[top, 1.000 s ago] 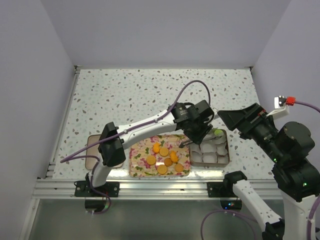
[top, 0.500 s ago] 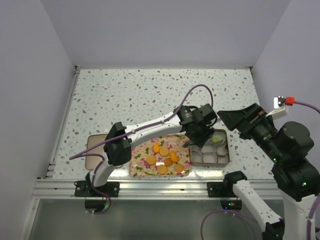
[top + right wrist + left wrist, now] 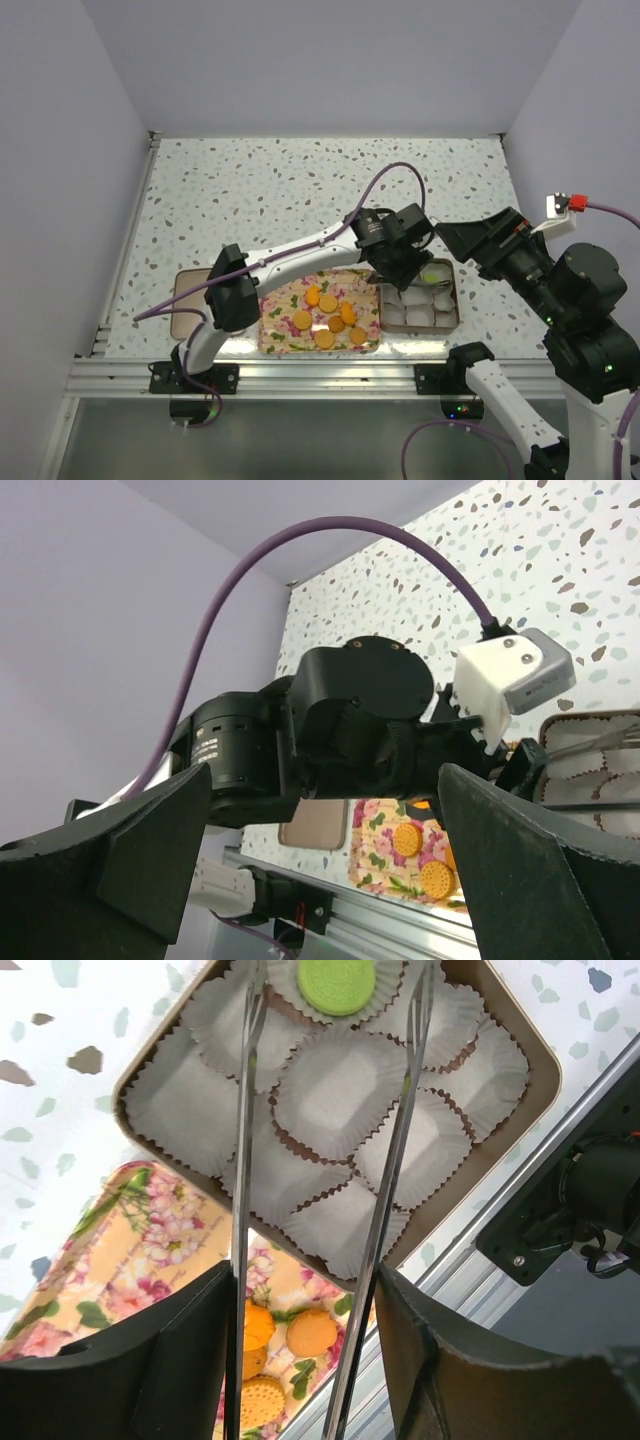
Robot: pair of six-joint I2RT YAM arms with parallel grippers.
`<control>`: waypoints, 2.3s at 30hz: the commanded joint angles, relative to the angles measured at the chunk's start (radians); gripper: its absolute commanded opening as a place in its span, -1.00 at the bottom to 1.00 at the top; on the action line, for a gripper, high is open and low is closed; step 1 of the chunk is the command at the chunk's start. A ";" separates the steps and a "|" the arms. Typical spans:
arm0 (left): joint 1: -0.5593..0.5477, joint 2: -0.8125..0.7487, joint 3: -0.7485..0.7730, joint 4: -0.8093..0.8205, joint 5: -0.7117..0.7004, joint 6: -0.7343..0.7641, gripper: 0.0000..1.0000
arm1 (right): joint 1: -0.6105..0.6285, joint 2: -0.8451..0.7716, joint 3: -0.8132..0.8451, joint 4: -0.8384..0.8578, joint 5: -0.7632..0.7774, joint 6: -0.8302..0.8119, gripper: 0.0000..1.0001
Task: Pack the cookies
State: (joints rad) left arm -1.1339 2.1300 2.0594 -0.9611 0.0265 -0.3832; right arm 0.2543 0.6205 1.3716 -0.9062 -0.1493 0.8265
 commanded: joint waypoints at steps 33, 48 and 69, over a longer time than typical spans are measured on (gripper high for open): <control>0.109 -1.001 -0.884 -0.179 -0.247 -0.309 0.10 | 0.000 -0.011 -0.134 0.161 -0.157 0.092 0.97; 0.109 -0.898 -0.915 -0.065 -0.229 -0.367 0.05 | 0.000 -0.022 -0.151 0.118 -0.171 0.091 0.98; 0.109 -0.800 -0.924 -0.090 -0.252 -0.347 -0.16 | 0.000 -0.039 -0.124 0.059 -0.173 0.059 0.97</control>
State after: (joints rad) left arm -1.0279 1.3247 1.1458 -1.0607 -0.2108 -0.7227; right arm 0.2550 0.5930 1.2186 -0.8341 -0.3019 0.9070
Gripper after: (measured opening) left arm 0.438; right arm 0.986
